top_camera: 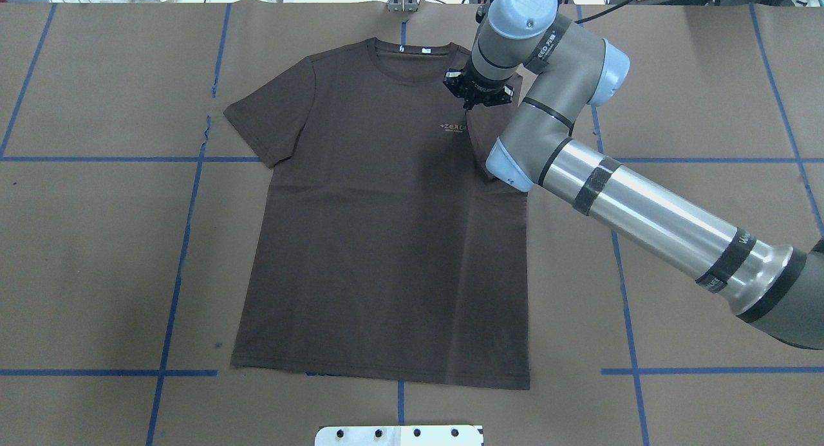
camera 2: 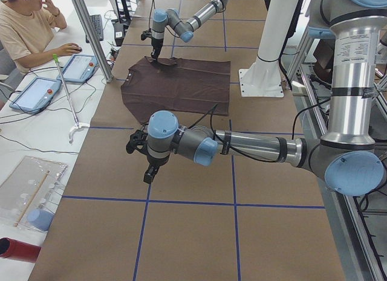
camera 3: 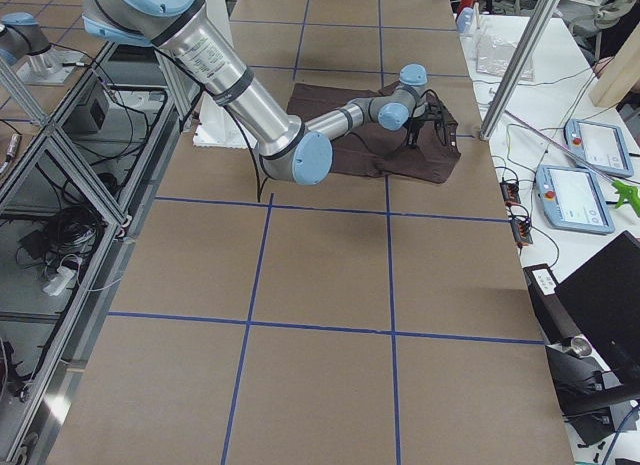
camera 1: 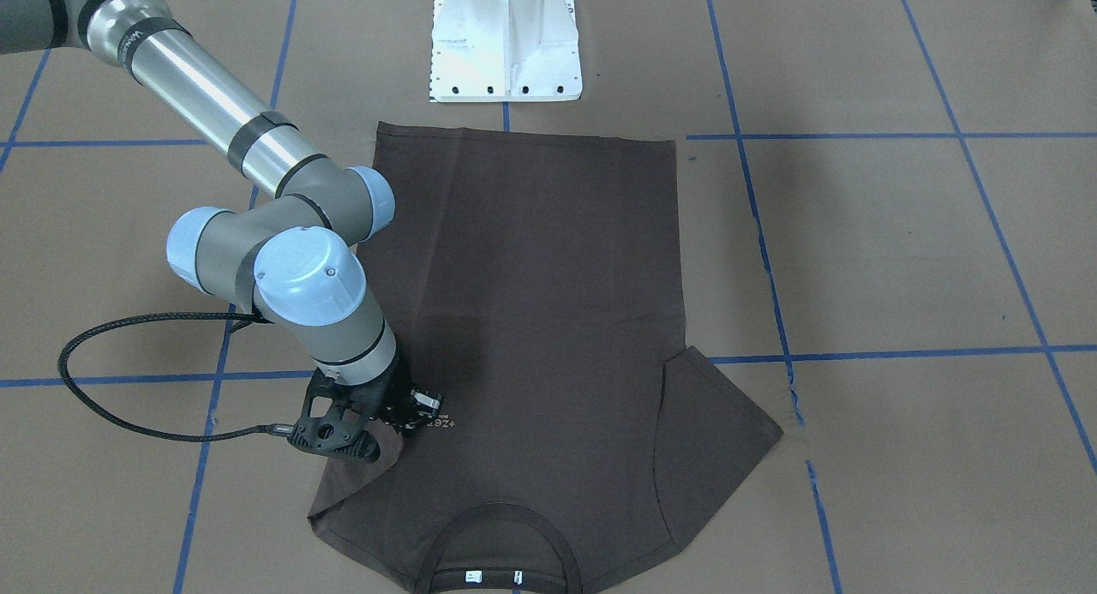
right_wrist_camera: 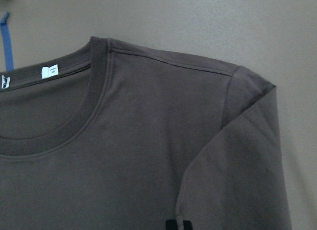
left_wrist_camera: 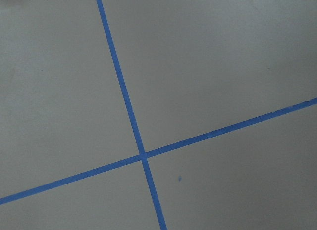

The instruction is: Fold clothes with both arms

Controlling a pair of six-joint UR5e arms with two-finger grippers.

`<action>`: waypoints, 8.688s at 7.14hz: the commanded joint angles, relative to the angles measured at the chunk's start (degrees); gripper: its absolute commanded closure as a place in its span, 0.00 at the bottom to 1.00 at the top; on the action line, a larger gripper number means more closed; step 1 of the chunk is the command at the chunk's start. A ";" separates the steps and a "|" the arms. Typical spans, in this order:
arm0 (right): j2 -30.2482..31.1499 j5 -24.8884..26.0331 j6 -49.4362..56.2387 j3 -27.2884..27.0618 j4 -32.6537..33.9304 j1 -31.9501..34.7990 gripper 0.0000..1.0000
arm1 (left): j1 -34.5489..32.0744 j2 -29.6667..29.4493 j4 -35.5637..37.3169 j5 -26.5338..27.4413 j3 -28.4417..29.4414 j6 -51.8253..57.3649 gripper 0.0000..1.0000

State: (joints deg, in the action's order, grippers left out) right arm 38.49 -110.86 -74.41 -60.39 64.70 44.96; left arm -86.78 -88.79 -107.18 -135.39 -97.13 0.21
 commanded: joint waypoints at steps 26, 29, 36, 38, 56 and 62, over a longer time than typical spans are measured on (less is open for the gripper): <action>32.87 -15.88 1.46 -36.81 -0.10 13.13 0.00 | 41.65 -44.43 -18.67 30.40 30.83 -68.74 1.00; 33.40 -15.79 1.37 -36.90 -0.10 13.05 0.00 | 42.65 -51.83 -18.59 32.47 39.29 -69.91 1.00; 33.31 13.38 -17.76 -47.68 6.52 -12.61 0.00 | 49.25 -32.70 -18.32 32.12 6.10 -78.68 0.13; 33.31 22.34 -28.29 -55.07 17.81 -26.54 0.02 | 49.25 -26.19 -18.50 30.63 0.98 -78.08 0.17; 40.52 30.27 -51.37 -63.87 28.38 -43.29 1.00 | 55.35 -15.67 -15.80 35.34 -12.85 -91.66 0.12; 40.43 27.80 -51.37 -64.15 28.29 -40.74 1.00 | 77.20 -4.29 -6.20 48.38 -20.38 -105.41 0.17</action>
State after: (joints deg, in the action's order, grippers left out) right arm 78.94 -82.96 -125.77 -124.47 93.00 4.03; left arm -11.10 -93.84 -113.65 -87.18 -117.38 -103.49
